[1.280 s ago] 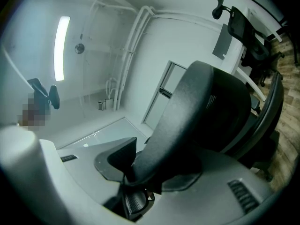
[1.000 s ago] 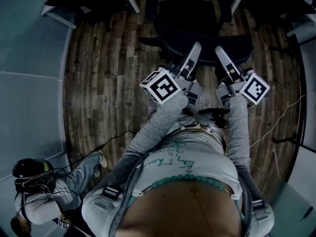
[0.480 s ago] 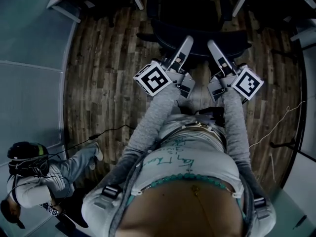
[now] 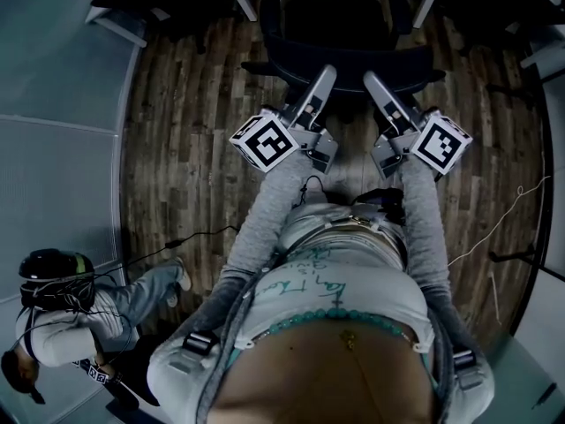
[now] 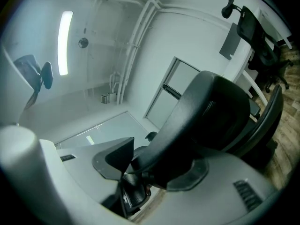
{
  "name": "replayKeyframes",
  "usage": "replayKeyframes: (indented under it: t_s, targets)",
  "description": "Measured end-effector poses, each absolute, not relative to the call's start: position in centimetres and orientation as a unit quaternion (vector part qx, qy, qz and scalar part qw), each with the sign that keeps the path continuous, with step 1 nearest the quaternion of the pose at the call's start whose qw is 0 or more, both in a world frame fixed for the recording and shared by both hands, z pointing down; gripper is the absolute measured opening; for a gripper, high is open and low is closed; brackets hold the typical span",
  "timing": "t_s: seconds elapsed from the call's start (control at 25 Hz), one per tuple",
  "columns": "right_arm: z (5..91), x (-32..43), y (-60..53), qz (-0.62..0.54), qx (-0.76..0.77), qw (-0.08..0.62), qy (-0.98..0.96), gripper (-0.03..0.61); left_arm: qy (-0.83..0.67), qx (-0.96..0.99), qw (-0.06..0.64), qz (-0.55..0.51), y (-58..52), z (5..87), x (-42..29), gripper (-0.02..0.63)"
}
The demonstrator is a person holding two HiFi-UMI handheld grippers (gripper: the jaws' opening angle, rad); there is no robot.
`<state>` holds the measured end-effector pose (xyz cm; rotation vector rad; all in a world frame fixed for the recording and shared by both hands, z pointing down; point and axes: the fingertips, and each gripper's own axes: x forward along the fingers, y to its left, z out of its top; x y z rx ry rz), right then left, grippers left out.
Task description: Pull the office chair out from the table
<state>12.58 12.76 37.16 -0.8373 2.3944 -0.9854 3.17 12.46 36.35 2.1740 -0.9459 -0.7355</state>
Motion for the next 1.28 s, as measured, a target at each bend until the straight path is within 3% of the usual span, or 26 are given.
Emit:
replayKeyframes:
  t_s: [1.04,1.28]
  targets:
    - [38.8,14.5,15.5,-0.338,-0.318,0.154,0.872,0.207,-0.402,0.841,0.289,-0.216,15.8,37.7,2.2,0.206]
    - [39.9,14.7,16.6,-0.311,-0.338,0.123,0.880,0.159,-0.424,0.855,0.243,-0.175,16.9,38.1,2.4,0.154]
